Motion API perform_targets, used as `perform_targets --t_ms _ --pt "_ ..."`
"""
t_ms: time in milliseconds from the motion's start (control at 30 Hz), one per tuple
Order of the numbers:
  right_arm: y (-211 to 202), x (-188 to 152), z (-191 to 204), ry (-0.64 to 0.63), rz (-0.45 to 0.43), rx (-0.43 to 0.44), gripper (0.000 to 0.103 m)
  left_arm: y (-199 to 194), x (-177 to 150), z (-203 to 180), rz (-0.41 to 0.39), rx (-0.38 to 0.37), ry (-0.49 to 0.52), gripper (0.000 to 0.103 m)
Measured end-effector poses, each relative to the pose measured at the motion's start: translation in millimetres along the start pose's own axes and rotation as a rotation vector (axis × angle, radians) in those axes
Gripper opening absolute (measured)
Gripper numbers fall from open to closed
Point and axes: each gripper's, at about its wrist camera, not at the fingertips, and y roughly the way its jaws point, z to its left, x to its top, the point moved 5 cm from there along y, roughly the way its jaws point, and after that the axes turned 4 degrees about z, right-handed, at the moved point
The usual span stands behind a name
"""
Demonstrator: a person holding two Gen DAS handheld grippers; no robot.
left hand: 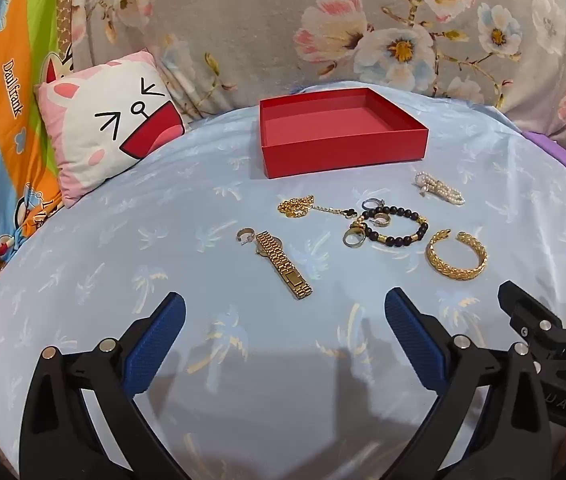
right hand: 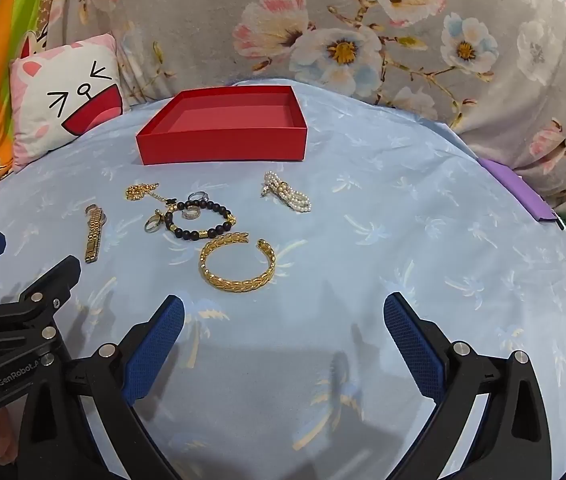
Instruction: Organize jewelry
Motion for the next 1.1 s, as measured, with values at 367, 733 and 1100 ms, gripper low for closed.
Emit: perform_targets --t_ms 367,733,1100 --pt "-3.0 0.3 0.7 -0.011 -0.02 -0.013 0.098 -4.4 0.3 2.0 -0.014 0.014 0.002 0.097" --pt "-0.1 -2.7 -0.9 -0.016 -0.019 -0.013 0.098 -5.3 2.9 2.0 -0.013 0.016 -0.008 0.097" --pt "-4.6 0.2 2.1 -0.019 -0.018 -0.015 0.098 -1.0 0.9 2.7 0.0 0.001 -0.013 0.097"
